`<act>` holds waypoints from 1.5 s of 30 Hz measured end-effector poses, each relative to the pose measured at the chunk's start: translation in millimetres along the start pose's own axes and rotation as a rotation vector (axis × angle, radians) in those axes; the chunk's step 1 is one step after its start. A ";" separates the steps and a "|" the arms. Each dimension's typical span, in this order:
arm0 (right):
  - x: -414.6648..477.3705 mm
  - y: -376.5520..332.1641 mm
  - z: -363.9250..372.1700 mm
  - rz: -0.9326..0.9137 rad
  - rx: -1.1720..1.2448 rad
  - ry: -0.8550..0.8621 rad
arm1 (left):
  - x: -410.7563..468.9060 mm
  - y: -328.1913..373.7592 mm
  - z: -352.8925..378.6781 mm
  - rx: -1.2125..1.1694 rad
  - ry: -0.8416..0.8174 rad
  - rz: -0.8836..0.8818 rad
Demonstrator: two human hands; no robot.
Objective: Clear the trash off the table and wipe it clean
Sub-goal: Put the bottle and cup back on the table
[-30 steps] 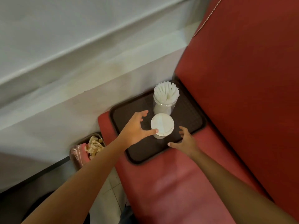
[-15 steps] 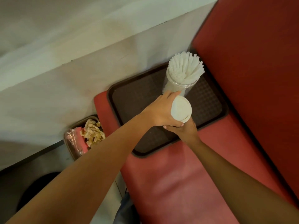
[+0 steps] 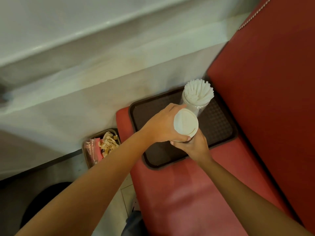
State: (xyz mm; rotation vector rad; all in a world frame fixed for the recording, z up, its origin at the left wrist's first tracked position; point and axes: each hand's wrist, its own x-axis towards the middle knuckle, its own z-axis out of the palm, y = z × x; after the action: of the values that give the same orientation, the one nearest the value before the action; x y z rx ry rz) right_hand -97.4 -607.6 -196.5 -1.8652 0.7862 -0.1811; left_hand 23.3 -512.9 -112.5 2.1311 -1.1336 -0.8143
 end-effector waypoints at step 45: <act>-485.2 -279.8 304.1 -0.632 -0.150 -1.238 | -735.0 30.5 -46.9 -0.153 1.082 -0.874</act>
State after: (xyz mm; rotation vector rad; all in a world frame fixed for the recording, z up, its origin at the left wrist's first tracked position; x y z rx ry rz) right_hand -209.5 -21.1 26.3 -1.8559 -0.6492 0.6159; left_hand -288.9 114.5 116.1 2.3474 0.4197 0.0429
